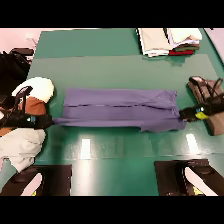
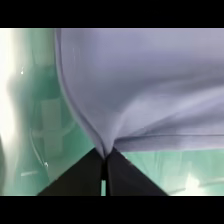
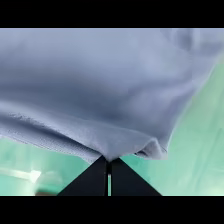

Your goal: Fold the shirts.

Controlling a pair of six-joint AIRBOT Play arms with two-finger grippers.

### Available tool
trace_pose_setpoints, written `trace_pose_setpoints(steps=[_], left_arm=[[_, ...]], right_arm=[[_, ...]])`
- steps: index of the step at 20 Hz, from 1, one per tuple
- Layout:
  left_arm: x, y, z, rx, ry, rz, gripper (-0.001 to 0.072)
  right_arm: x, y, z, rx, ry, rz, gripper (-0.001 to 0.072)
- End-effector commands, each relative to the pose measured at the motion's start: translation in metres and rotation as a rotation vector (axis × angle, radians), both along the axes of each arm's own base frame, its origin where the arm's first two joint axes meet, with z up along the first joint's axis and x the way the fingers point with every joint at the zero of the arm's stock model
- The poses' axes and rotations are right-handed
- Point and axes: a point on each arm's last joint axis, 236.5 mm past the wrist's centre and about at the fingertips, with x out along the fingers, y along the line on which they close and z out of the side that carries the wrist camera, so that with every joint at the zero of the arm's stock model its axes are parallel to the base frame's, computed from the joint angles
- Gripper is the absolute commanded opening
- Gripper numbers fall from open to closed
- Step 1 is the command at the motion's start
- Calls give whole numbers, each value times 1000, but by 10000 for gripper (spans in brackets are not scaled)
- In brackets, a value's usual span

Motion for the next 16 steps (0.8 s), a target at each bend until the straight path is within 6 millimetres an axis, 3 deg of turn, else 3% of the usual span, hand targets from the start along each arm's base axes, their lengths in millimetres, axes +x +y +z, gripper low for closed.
trace_pose_setpoints(steps=[1,6,8,12,16], left_arm=[[56,-3,-13,-20,-10,-6,22],[148,-4,-36,-45,29,-1,22],[176,-5,-43,-53,28,-5,22],[210,-4,-51,-57,-2,5,23],[224,-6,-41,-65,-60,1,26]], right_arm=[[58,-3,0,1,-36,1,13],[119,-7,-9,2,-33,-3,13],[141,-8,-14,2,-33,-4,13],[170,-3,-31,32,-7,-5,14],[189,3,-44,64,-17,-14,26]])
